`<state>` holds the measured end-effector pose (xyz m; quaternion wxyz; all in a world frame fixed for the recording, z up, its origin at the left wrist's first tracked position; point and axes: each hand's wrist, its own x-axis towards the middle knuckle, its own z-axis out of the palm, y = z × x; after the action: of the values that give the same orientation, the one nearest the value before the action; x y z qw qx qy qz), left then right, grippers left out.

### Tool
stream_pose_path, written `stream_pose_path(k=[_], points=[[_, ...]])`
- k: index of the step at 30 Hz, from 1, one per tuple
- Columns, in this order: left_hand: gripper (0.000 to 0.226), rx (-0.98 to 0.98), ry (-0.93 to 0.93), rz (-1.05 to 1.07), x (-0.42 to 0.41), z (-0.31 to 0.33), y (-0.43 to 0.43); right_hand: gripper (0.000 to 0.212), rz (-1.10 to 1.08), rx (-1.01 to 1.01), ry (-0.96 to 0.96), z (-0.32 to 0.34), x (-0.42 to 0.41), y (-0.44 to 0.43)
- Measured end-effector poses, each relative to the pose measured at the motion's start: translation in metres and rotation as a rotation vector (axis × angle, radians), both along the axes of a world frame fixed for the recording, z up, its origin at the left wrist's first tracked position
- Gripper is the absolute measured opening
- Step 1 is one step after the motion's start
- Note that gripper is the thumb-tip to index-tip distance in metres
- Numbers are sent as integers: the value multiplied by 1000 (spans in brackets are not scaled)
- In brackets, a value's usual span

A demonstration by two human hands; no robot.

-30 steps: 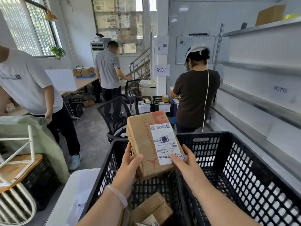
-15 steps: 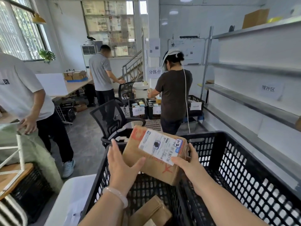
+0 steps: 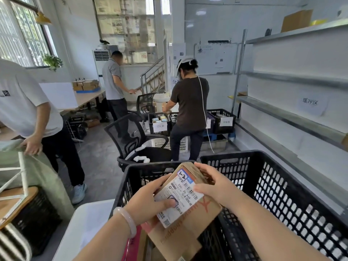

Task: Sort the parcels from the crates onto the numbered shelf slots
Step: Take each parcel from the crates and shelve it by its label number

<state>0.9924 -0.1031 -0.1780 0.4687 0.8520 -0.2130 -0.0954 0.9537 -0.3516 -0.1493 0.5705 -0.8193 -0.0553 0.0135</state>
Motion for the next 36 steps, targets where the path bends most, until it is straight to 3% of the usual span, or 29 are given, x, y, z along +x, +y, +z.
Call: stream_pose_path(k=[4,8,12,16,20,27,36], points=[[64,-109,33,108,3,-1,-1,58,-211,-39,-156,-3,-2,2],[55,-293,64,262,12,-1,-18,80,-328,-109,-285,-19,-22,6],[66,-415,86,267,17,5,-61,93,-338,-217,-323,-28,-45,2],[80,-401,23,159,10,14,-117,92,-523,-199,-304,-15,-70,-34],[95,-346,-130,-109,-21,28,-181,88,-709,-192,-336,5,-110,-91],[90,-310,-313,-446,-106,47,-309,85,-946,-179,-380,34,-218,-199],[92,-521,-364,-708,-238,81,-502,86,-1184,-339,-405,77,-388,-339]])
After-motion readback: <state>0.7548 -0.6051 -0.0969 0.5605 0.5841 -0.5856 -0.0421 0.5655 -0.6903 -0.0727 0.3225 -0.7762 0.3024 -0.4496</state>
